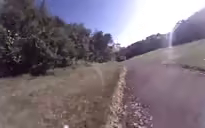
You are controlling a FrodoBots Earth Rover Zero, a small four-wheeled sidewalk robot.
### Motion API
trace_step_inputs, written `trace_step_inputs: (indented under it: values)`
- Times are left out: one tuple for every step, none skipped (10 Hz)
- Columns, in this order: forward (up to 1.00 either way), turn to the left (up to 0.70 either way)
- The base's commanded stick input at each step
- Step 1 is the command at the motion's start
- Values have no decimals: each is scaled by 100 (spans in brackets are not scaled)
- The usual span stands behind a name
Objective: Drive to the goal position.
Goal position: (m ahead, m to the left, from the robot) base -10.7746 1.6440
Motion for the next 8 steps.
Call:
trace_step_inputs:
  values:
    - [100,0]
    - [100,0]
    - [100,0]
    - [100,0]
    - [100,0]
    - [100,0]
    - [100,0]
    - [100,0]
